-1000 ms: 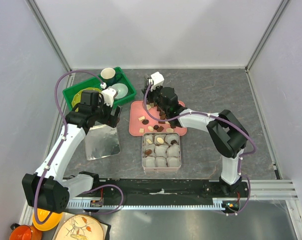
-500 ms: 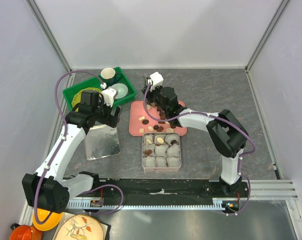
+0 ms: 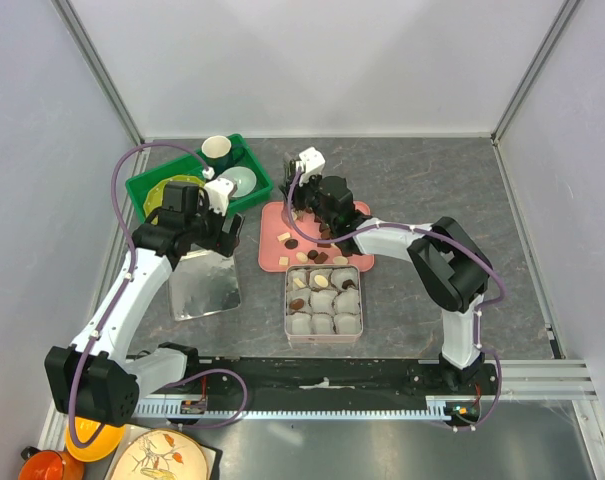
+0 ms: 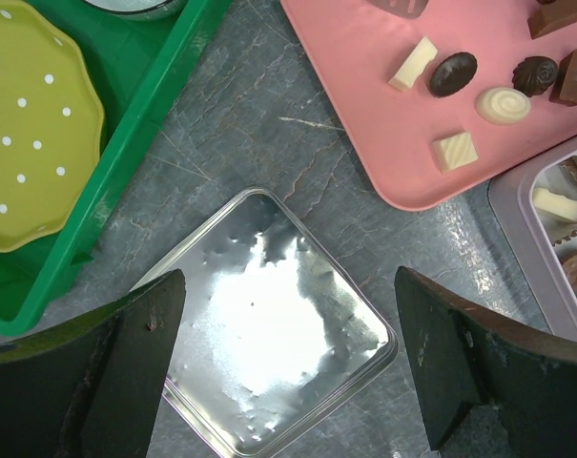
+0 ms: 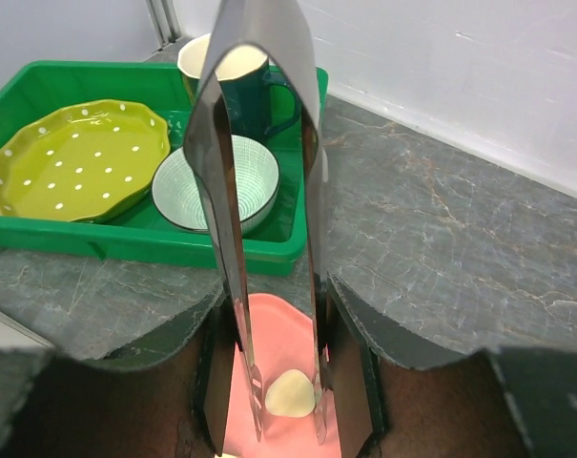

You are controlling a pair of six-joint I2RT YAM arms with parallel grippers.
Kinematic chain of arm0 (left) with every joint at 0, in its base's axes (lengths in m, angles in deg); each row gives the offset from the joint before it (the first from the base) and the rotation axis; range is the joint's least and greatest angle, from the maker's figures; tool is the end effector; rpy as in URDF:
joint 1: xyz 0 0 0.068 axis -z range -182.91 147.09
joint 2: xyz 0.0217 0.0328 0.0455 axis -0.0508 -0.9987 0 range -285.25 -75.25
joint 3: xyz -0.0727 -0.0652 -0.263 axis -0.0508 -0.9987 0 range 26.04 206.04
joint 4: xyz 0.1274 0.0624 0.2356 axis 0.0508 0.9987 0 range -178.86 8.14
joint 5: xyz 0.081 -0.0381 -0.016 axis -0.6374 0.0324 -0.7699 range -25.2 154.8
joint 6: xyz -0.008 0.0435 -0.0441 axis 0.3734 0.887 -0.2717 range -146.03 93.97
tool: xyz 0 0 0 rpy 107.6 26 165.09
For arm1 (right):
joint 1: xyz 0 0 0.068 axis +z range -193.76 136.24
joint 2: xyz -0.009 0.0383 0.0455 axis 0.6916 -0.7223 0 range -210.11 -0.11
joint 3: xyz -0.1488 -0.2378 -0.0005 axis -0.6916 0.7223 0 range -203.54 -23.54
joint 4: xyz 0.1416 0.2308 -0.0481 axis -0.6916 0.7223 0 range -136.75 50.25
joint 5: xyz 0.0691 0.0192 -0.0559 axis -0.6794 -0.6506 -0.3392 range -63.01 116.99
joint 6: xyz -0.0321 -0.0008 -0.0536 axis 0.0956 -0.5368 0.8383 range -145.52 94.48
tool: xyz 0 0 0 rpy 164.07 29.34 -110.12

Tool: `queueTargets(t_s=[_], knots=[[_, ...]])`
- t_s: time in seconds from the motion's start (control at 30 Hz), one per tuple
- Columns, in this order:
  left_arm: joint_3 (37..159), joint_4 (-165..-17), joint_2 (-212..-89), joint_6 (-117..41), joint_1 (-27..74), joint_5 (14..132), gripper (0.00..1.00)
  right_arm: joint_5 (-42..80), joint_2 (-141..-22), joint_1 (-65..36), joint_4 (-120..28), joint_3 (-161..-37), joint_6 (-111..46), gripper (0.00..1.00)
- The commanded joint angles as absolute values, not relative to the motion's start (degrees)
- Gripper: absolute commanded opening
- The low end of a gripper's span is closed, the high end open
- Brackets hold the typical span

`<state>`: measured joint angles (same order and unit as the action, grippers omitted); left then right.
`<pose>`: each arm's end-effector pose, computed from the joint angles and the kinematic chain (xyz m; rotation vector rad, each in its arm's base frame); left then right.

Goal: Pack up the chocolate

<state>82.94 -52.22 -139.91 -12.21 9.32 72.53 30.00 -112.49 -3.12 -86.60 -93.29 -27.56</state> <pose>0.2482 -0.0605 0.2990 0.5923 2.2654 -0.1446 0.3632 0.3083 0.2275 -0.5047 1.5660 0.5301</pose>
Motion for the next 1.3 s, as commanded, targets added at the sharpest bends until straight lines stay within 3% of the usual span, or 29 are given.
queueTargets(t_s=[0.0,0.23,0.47,0.6,0.97,1.27], knots=[[82.7,-54.2,-139.1,-10.3,9.0,73.1,0.97,27.4,-113.1,-3.3,-89.4,-95.3,-29.6,0.46],[82.4,-54.2,-138.7,-10.4,8.9,73.1,0.97,27.3,-114.5,-3.2,-88.3,-97.8,-29.3,0.45],[82.4,-54.1,-138.4,-10.2,8.9,73.1,0.96,27.9,-112.4,-3.2,-87.9,-97.7,-27.9,0.32],[82.3,-54.0,-138.2,-10.3,8.9,73.2,0.96,27.7,-107.8,-3.2,-87.6,-95.3,-26.6,0.31],[81.9,-54.0,-137.8,-10.8,8.8,73.3,0.96,25.8,-80.4,-1.7,-80.1,-76.5,-24.5,0.31],[81.6,-53.9,-137.8,-11.3,8.7,73.3,0.99,29.9,-59.6,7.0,-64.3,-64.9,-25.2,0.3]])
